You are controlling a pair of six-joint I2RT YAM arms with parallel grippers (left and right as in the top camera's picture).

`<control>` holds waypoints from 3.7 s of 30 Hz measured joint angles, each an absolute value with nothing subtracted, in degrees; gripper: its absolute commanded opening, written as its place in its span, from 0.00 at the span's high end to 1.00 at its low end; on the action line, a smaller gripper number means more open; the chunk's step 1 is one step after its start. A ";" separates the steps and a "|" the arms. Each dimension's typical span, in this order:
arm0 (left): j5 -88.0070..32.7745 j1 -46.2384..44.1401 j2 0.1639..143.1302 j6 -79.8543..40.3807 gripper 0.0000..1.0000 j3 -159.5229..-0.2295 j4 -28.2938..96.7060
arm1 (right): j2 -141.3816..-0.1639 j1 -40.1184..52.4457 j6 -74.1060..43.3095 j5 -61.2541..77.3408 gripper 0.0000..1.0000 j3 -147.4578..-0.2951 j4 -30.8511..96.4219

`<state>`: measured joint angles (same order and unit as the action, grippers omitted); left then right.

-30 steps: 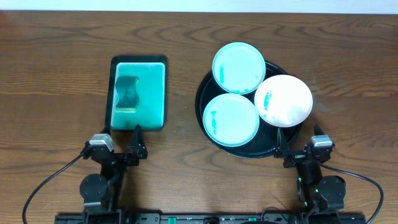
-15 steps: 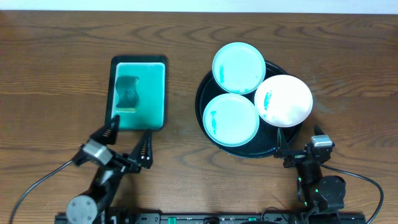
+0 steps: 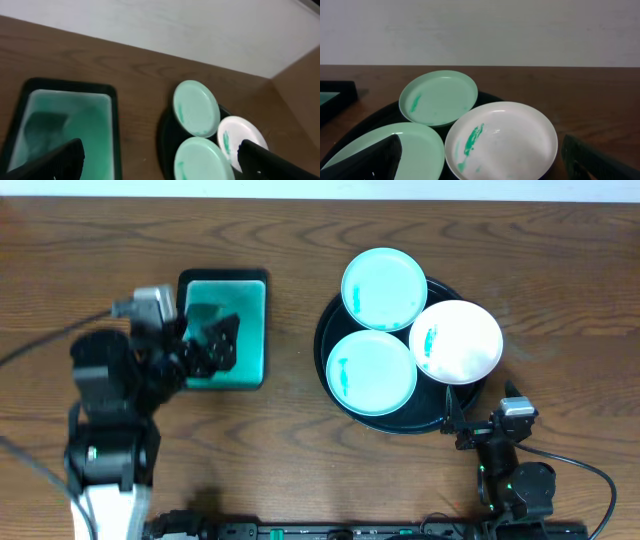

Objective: Clean dirty plates on tray and stack at the side

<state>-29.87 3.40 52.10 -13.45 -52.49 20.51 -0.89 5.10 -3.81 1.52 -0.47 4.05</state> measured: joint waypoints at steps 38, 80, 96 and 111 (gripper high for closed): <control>-5.89 3.36 116.92 -10.44 0.04 -81.25 40.45 | -0.97 5.10 -3.81 1.52 0.01 -0.47 4.03; -6.04 3.29 117.23 -9.72 0.93 -81.12 38.76 | -0.97 5.10 -3.81 1.52 0.01 -0.47 4.03; -11.90 3.29 101.45 -10.74 0.93 -81.12 39.48 | -0.97 5.10 -3.81 1.52 0.01 -0.47 4.05; -12.16 3.29 96.27 -10.92 0.93 -79.00 31.53 | -0.97 5.10 -3.81 1.52 0.01 -0.47 4.03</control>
